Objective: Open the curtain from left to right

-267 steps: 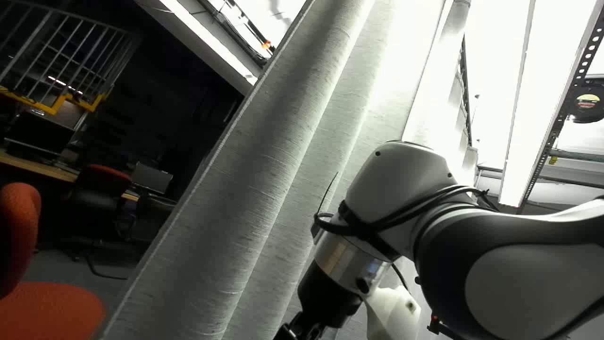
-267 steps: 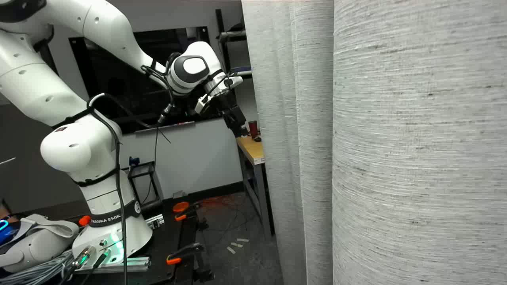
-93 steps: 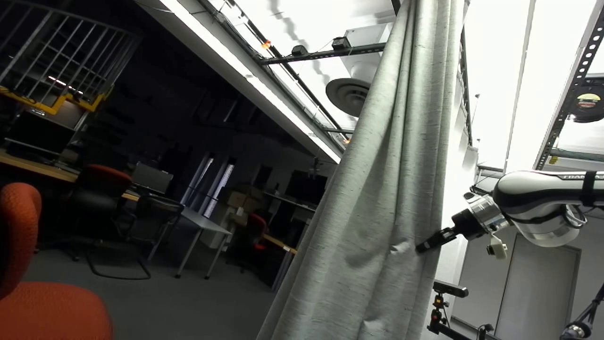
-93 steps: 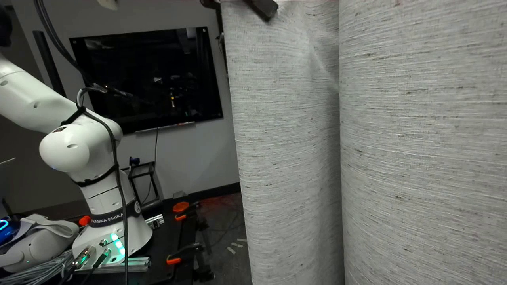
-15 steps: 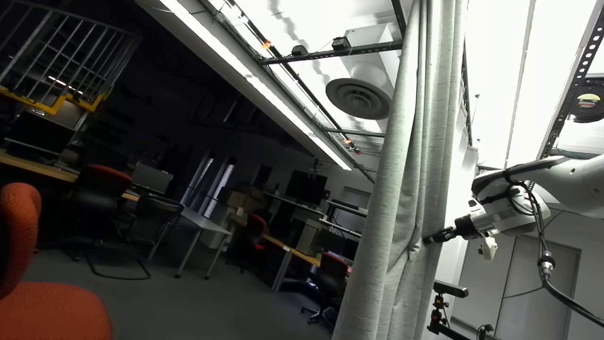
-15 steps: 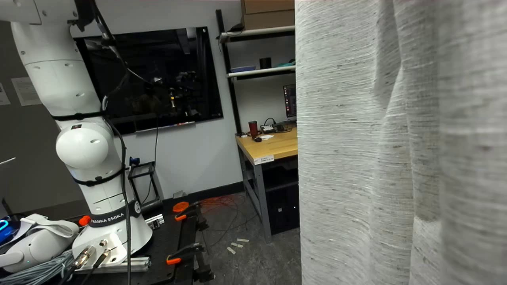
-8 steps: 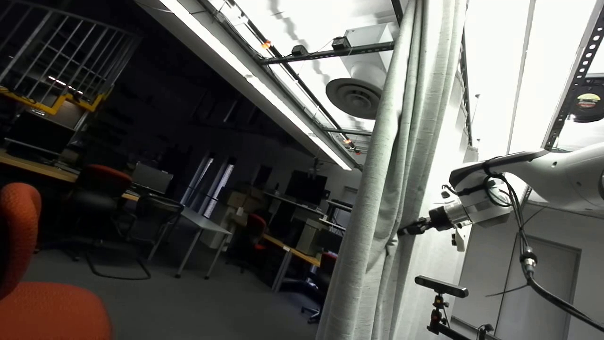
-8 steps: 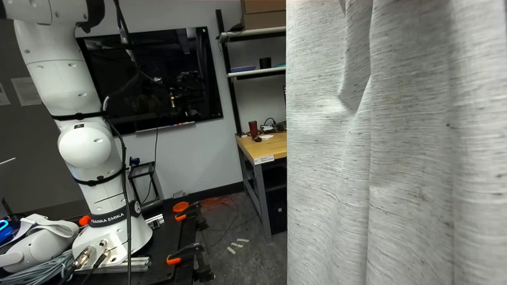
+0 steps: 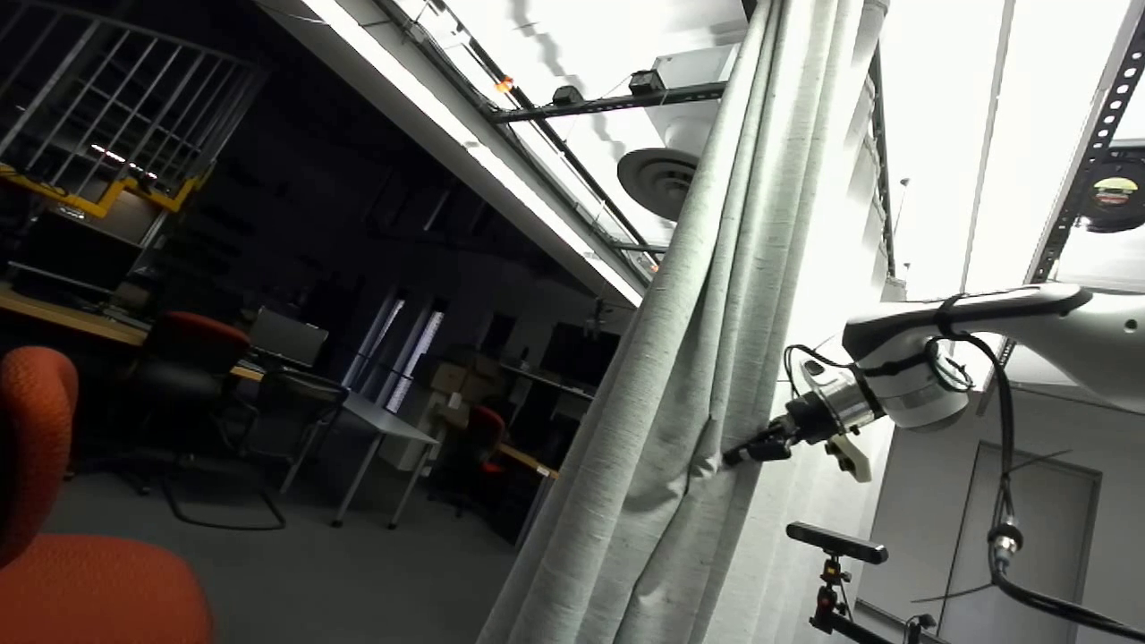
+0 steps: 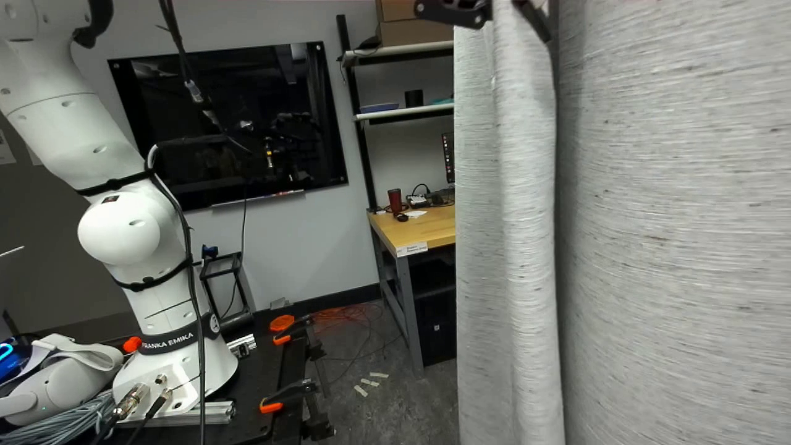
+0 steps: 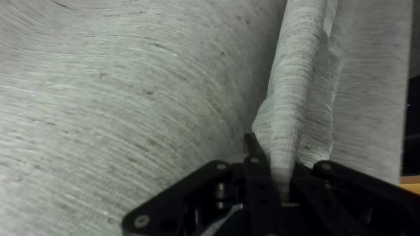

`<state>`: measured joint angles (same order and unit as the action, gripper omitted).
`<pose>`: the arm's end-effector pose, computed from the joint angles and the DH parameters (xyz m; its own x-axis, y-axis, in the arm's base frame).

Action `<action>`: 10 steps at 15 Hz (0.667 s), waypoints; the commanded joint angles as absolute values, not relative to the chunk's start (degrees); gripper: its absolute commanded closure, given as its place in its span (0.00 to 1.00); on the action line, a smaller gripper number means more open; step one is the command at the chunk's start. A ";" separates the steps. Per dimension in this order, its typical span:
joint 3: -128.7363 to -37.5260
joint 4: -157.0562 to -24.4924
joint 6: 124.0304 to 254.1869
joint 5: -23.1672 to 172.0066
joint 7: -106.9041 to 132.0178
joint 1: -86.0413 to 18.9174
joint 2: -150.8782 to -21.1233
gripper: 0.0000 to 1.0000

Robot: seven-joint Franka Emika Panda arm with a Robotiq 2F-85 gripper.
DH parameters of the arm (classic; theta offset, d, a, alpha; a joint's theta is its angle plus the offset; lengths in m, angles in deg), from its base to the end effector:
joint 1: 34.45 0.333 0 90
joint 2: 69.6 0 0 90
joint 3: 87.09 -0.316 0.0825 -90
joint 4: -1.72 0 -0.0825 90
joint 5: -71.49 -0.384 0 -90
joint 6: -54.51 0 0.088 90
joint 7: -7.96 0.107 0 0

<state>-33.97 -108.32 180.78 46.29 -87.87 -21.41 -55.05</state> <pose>0.4014 -0.3800 0.6053 0.5182 0.6496 0.5564 0.5464 -0.7519 0.3690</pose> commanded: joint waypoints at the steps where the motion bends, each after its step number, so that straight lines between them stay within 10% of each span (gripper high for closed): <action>1: -45.75 -119.25 177.92 53.68 -86.01 -30.47 -42.82 0.99; 10: -54.17 -123.40 177.01 45.27 -87.81 -34.03 -42.51 0.99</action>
